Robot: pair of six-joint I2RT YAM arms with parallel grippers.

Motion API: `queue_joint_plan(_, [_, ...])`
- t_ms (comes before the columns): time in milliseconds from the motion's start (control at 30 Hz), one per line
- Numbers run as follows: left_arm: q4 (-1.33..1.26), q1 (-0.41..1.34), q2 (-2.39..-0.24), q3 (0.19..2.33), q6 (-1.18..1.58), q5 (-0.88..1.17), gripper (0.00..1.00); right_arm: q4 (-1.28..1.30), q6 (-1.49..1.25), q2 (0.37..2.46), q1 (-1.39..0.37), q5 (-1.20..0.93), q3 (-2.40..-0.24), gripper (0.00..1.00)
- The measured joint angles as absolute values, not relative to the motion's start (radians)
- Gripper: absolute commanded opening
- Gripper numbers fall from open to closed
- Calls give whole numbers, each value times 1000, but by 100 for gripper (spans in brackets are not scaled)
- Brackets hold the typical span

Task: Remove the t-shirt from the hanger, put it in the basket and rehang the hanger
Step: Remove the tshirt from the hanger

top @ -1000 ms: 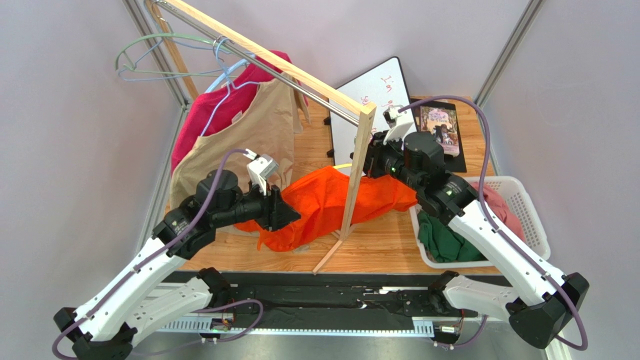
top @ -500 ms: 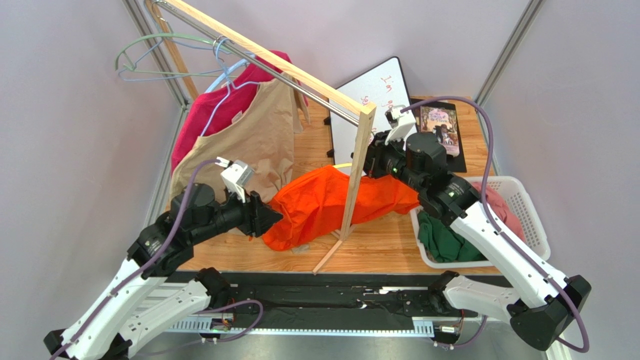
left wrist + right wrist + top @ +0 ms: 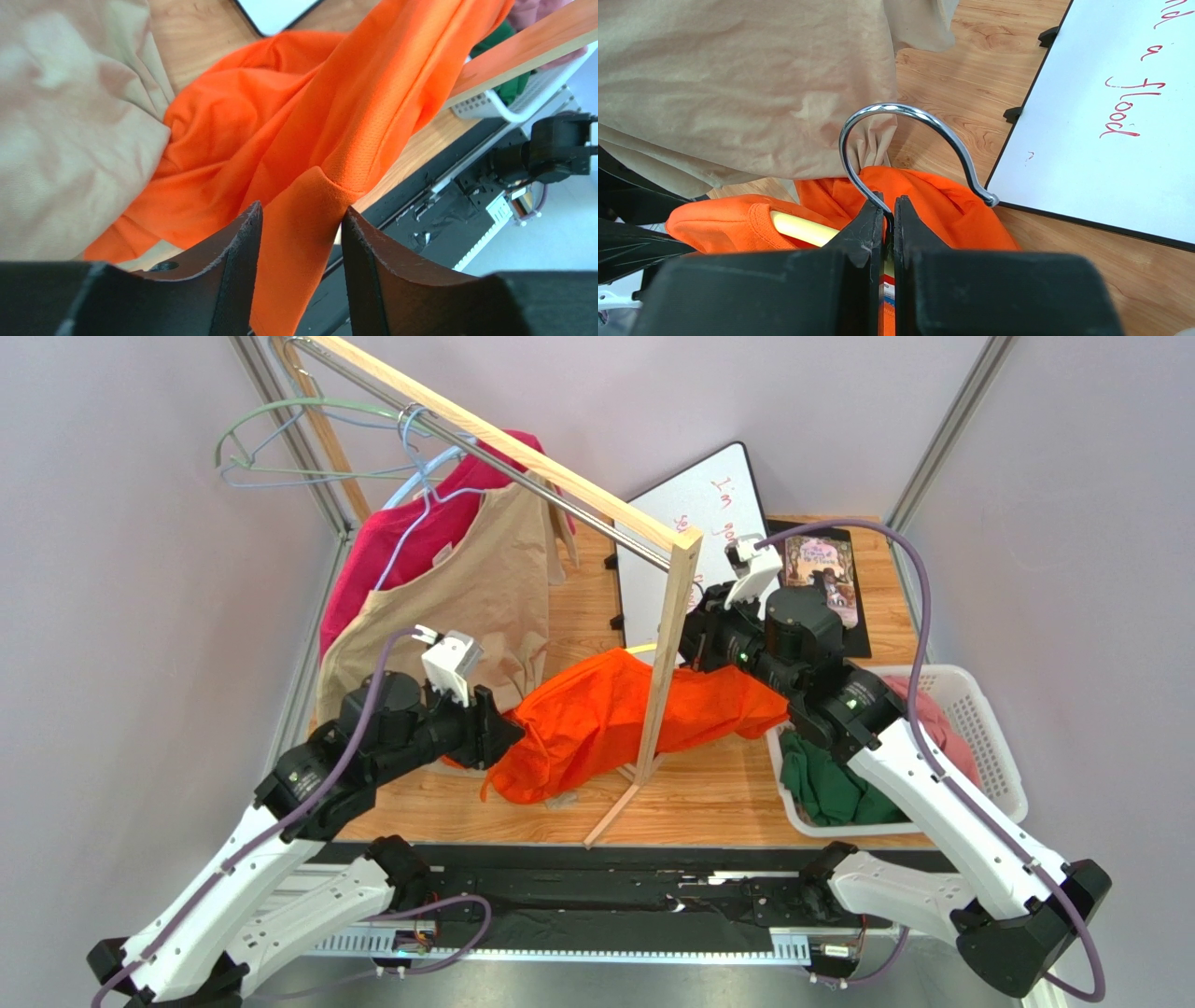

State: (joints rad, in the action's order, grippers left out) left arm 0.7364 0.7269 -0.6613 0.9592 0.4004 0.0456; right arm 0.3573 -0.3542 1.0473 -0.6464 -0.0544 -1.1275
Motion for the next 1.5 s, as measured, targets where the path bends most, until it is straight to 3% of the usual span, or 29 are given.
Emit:
queue_joint_plan(167, [733,727,-670,912,412,87,26,361,-366,1042,-646,-48,-1127,0])
queue_joint_plan(267, [736,727,-657,896,424,100,10,361,-379,1039,-646,-33,-1127,0])
queue_joint_plan(300, [738,727,-652,894,427,102,0,361,-382,1039,-646,-31,-1127,0])
queue_joint_plan(700, [863,727,-607,989,449,-98,0,362,-433,999,-645,77,-1125,0])
queue_joint_plan(1000, [905,732,-431,996,530,-297,0,360,-562,888,-629,220,-1029,0])
queue_joint_plan(1500, [939,738,-286,994,577,-375,0,361,-720,764,-567,301,-911,0])
